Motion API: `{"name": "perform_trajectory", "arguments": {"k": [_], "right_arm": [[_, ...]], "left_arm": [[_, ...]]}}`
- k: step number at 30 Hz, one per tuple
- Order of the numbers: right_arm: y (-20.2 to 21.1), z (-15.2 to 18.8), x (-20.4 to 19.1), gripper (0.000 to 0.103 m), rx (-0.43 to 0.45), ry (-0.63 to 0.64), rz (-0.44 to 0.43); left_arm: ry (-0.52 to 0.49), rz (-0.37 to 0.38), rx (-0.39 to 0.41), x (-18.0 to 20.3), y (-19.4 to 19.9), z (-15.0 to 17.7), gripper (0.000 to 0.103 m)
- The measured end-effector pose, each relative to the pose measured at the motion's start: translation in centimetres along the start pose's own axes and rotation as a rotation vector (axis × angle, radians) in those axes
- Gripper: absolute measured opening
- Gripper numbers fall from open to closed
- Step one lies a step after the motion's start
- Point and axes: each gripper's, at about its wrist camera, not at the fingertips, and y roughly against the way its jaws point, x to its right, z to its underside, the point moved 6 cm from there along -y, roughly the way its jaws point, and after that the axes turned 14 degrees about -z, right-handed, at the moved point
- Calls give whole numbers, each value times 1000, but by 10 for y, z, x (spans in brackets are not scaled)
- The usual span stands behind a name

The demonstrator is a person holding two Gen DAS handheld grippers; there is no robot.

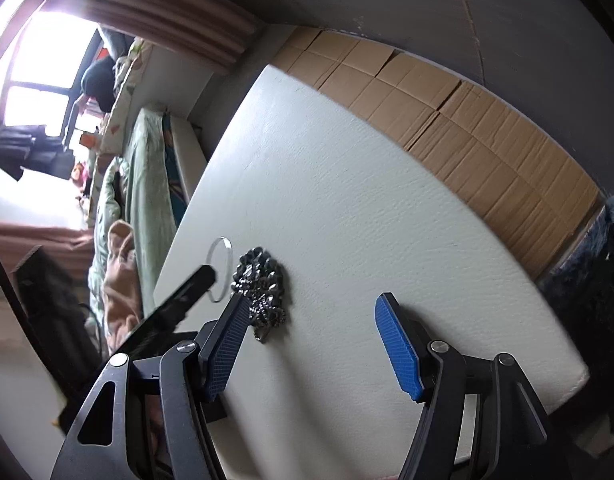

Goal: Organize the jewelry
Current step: 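Close the right gripper on the green beaded strand while the left gripper holds the silver ring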

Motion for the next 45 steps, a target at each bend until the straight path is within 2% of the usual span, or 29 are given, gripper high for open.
{"name": "perform_trajectory", "arguments": {"k": [3,9,12,14,16,19,26,29,37,39,41,45], "right_arm": [[-5,2,-7,66,-6,34,0],[-13,4,-24,64,-9,132,6],[-14,-1,-28,51,11,156,15],[-15,-5,-30,49,17,180,33],[-20,-7,-34,38,7,210,46],[-28,-11,-39,33,-13,239,68],[-42,-14,-36,25,-53,308,172],[-51,-9,-34,13,-76,347,241],[-57,-2,-49,13,-66,498,386],[-56,-2,-50,11,-68,509,385],[-52,-4,-47,10,-67,484,349],[-33,-6,-52,10,-38,417,199]], "left_arm": [[60,40,23,-10,17,4,2],[153,71,77,-39,47,8,2],[191,83,92,-54,55,13,2],[214,88,94,-62,57,15,2],[240,95,95,-71,59,18,2],[267,104,112,-82,68,20,2],[308,121,136,-96,81,20,2],[315,126,145,-99,83,19,2],[322,125,164,-105,89,19,2],[326,125,162,-107,88,19,2],[333,126,162,-108,89,19,2],[348,125,180,-113,94,19,2]]}}
